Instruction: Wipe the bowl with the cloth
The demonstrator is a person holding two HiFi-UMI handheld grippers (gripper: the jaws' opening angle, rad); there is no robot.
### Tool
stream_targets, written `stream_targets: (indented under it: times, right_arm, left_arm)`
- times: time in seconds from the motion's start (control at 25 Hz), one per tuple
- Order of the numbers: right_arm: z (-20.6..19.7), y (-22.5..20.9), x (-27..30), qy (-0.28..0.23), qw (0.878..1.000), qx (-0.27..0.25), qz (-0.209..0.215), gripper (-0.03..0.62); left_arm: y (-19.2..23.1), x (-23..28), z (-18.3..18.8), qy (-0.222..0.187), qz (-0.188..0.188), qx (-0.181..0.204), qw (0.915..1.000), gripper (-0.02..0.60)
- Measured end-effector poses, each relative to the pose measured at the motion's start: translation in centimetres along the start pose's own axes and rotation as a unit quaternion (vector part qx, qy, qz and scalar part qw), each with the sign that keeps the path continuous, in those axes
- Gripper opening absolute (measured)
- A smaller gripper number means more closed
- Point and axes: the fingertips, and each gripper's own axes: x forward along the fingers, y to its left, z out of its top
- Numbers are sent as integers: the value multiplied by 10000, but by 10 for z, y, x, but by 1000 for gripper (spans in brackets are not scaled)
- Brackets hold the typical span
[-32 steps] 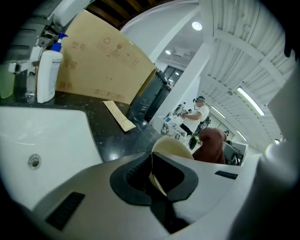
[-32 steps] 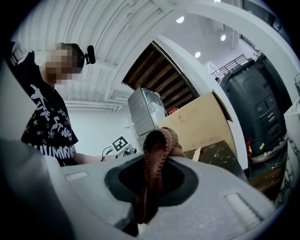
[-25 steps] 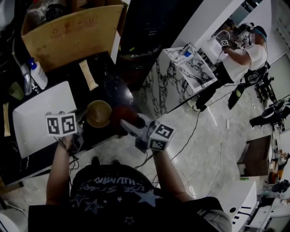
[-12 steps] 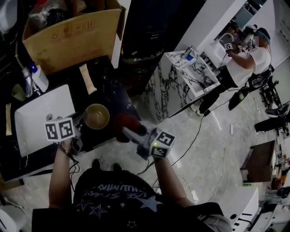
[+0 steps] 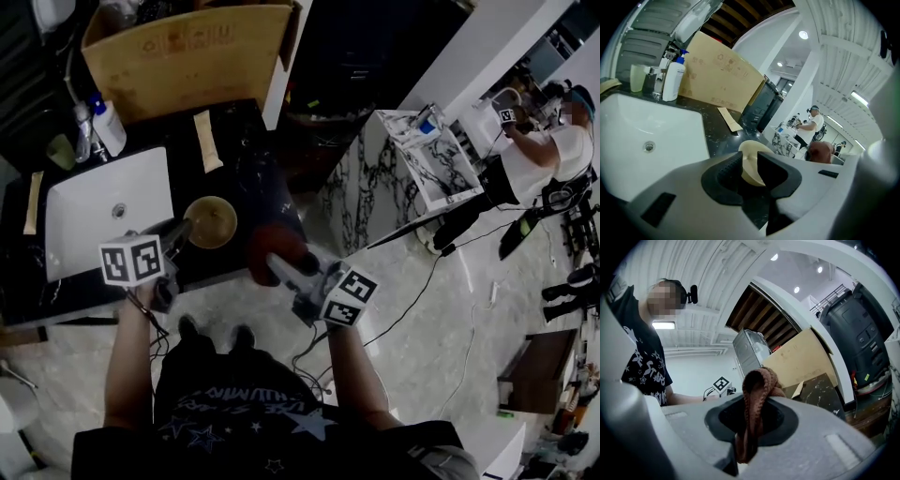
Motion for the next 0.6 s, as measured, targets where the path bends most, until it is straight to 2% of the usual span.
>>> stream_targets:
  times: [0.16,0.32,0.48,0.6]
  right_arm:
    - [-3,7,2,29,10000,-61,33,52]
    - [-2,12,6,47,9998,-125,-128,52]
    - [1,28,19,-16,9991,-220,-356,52]
    - [-4,44,32,-91,9980,-215,-592,52]
  left_arm:
    - [4,-9,2,-182,109,102,9997,77]
    - [3,-22,4,-363,56,170,9992,77]
    - [3,-37,4,-365,-269,197,9988,77]
    - [3,-50,-5,-191,-644,372,9970,77]
